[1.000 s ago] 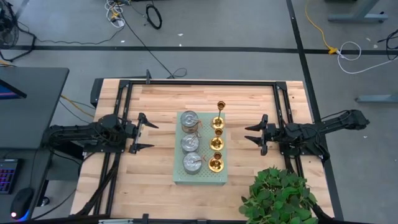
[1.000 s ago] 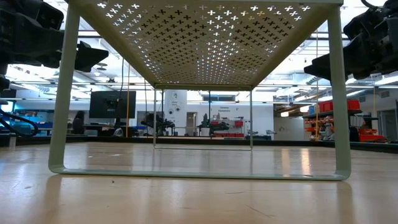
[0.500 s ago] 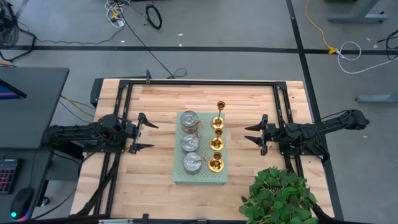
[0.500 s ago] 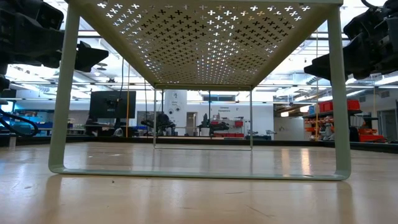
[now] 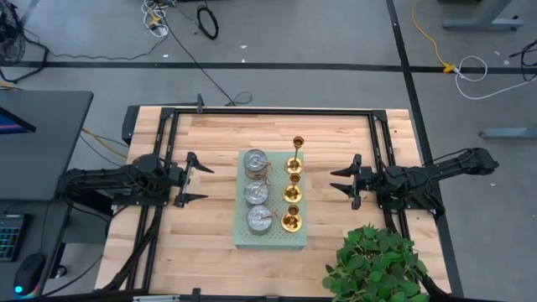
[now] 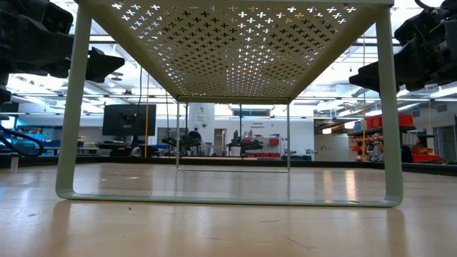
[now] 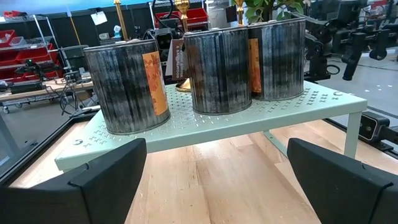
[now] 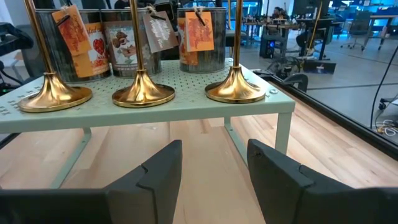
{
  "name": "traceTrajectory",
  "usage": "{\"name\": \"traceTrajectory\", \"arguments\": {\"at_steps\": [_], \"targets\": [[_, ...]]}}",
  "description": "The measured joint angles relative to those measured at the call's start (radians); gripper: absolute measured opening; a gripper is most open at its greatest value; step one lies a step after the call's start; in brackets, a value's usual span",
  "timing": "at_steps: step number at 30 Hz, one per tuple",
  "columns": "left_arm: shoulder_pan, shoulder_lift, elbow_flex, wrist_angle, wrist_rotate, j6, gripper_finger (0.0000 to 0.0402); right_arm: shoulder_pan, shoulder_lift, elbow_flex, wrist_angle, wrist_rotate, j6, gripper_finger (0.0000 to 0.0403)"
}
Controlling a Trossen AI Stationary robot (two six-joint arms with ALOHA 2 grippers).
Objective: Pick & Place candle stick holders
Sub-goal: Return to Home Position
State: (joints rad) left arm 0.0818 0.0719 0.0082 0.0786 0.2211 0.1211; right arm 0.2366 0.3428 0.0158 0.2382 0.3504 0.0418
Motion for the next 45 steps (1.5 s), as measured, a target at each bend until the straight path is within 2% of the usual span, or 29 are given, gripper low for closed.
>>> {"name": "traceTrajectory", "arguments": {"at_steps": [32,39,45], "targets": [[-0.001,0.000,0.000,-0.001,0.000,0.000,0.0399,0.000,0.000,0.001,0.000,0.000,0.001,0.0185],[-0.057,0.100,0.000,-0.002,-0.003,0.000,0.0399,0.000,0.000,0.001,0.000,0.000,0.001,0.0185],[-0.063,0.141,0.000,-0.001,-0.003,0.000,0.0399,0.000,0.000,0.001,0.000,0.000,0.001,0.0185]]}}
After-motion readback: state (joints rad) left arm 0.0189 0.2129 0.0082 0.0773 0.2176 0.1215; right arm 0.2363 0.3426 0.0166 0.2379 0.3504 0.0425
